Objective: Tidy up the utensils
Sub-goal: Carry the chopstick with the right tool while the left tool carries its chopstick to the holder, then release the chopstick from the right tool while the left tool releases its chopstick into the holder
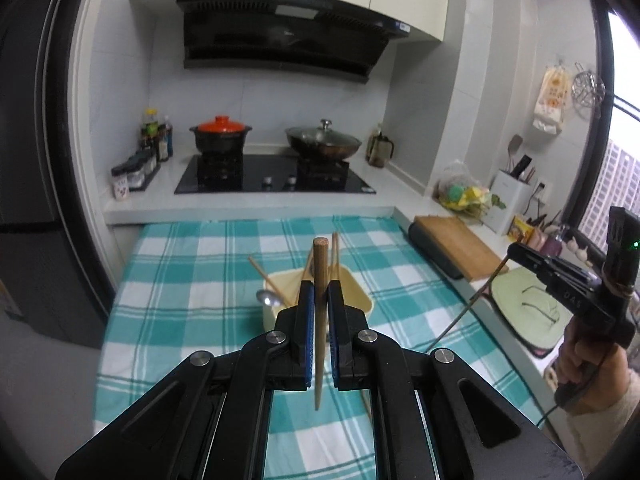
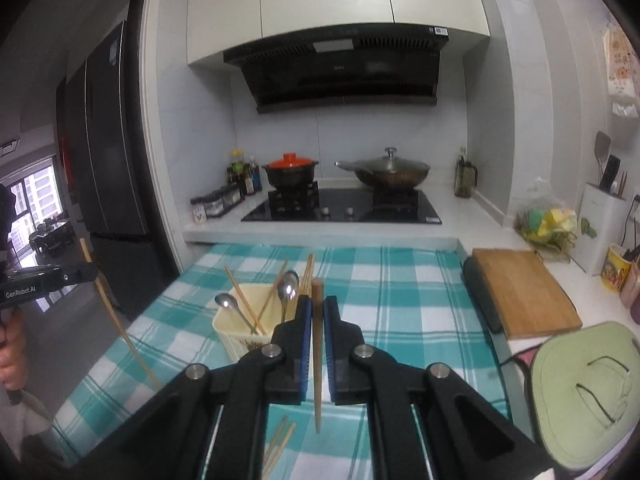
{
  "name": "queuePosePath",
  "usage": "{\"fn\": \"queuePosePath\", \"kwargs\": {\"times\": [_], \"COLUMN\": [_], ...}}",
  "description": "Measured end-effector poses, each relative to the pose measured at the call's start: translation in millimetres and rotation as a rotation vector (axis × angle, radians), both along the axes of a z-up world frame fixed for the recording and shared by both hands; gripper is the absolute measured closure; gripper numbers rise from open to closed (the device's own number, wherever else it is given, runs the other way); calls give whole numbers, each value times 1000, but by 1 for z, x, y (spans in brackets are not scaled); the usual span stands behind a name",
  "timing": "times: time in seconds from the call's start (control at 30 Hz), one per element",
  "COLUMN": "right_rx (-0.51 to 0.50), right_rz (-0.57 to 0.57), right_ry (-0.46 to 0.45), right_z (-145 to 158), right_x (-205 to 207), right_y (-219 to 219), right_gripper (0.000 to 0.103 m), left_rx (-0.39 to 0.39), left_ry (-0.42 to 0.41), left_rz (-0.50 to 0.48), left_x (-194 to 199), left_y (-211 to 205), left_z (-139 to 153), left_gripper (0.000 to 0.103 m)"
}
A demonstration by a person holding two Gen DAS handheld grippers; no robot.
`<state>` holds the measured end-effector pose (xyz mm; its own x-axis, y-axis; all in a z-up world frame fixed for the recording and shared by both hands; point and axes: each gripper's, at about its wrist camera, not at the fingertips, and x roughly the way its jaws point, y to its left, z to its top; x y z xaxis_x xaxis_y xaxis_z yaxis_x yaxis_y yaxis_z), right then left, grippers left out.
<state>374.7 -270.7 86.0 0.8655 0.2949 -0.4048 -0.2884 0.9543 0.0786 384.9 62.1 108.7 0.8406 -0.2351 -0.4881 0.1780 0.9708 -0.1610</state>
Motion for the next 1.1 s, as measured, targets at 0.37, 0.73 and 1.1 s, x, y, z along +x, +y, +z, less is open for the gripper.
{"fn": "queuePosePath", "kwargs": {"times": [0.37,0.73,1.1], "right_rx": [35,-64,-28], "right_rz": [53,131,110], "right_ry": [-108,198,350], "right_z": [52,-41,-81], "right_x": [87,186,217], "right_y": [55,102,103], "right_gripper": [97,97,95], "left_rx": [7,-15,-29], "left_ry": [-114,159,206], "left_rz": [89,102,156], "left_x": [85,175,163], "left_y": [-19,-31,-15], "left_z": [21,-85,-91], "left_gripper": [98,98,51]}}
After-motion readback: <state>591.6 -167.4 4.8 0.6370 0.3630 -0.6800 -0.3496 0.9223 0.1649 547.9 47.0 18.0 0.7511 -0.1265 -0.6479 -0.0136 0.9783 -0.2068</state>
